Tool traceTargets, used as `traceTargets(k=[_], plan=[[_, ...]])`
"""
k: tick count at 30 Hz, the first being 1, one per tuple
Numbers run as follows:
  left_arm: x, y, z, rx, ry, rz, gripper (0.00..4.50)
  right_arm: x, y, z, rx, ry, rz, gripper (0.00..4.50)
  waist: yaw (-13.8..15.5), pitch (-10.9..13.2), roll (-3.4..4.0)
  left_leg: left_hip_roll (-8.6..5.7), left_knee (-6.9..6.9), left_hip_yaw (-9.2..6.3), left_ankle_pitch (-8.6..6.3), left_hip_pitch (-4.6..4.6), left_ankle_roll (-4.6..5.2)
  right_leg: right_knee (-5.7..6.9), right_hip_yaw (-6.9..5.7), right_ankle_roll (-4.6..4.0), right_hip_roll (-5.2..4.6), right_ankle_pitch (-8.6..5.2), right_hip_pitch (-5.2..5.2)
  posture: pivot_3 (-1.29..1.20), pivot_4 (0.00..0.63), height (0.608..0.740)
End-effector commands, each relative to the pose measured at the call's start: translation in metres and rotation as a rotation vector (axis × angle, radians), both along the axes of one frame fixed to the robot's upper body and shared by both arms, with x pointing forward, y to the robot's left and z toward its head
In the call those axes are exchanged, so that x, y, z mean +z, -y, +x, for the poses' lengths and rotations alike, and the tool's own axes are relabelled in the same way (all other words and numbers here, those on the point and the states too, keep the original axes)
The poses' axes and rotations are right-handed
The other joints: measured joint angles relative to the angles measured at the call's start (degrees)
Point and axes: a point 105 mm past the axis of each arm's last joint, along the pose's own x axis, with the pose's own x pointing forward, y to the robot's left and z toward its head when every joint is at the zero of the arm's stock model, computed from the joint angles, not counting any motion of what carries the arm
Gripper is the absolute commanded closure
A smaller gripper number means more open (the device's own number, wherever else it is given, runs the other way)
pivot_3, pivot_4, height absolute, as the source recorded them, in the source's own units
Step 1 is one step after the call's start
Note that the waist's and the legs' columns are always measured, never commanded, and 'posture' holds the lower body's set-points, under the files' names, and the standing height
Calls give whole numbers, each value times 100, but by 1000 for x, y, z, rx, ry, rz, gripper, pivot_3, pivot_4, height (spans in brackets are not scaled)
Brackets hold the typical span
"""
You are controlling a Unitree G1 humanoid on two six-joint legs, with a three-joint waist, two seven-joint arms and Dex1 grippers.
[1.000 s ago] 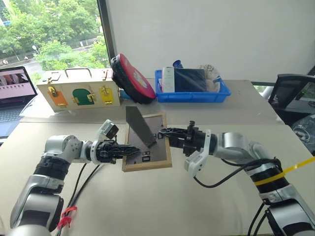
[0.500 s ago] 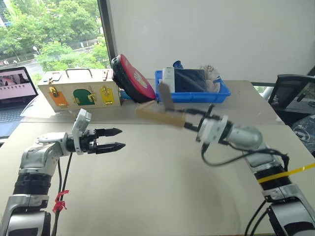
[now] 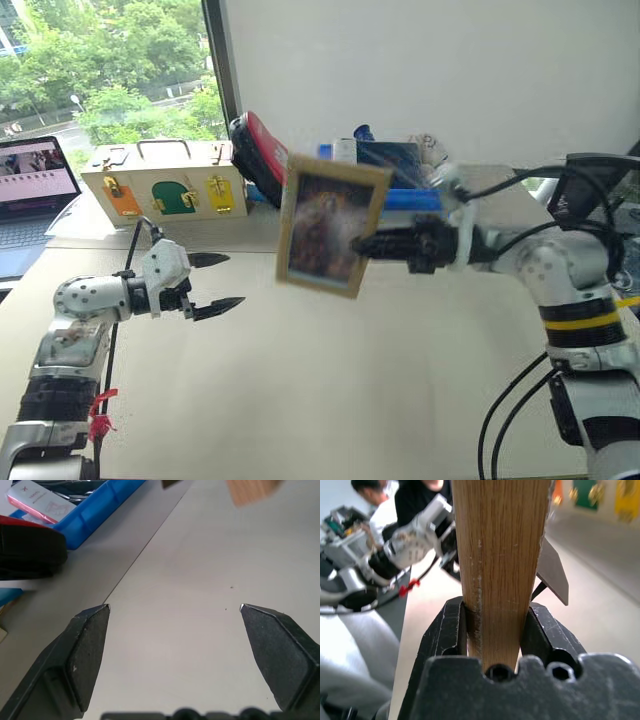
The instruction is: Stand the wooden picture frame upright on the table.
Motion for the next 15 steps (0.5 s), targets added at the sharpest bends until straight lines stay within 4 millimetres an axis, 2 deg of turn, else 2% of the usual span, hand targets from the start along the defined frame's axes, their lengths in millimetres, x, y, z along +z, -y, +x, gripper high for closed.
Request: traceTargets(k=[1,4,10,15], plan=[[3,6,-4,2,59,8,0,-7,0,18,-20,99,-19,3280,-6,0,0,0,0,0,0,-7,0,1,0,0,1,1,-9,0,150,719],[1,6,-6,13,42,-9,0,-20,0,29,-29,95,-36,3280,4,0,0,0,10,0,1,-35,-1,18,0,0,2,1,-35,0,150,719],[-12,2,-14,32,-61,-16,0,-46,2,45,-51,50,-57,3280,-5,0,1,0,8,0,1,-33,-1,18,-1,0,3,1,-34,0,150,719],[-15,0,-17,49,-75,-23,0,-67,-1,36,-5,-206,-2,3282,-18,0,1,1,8,0,1,-15,-1,24,-1,-1,4,1,-20,0,150,719]])
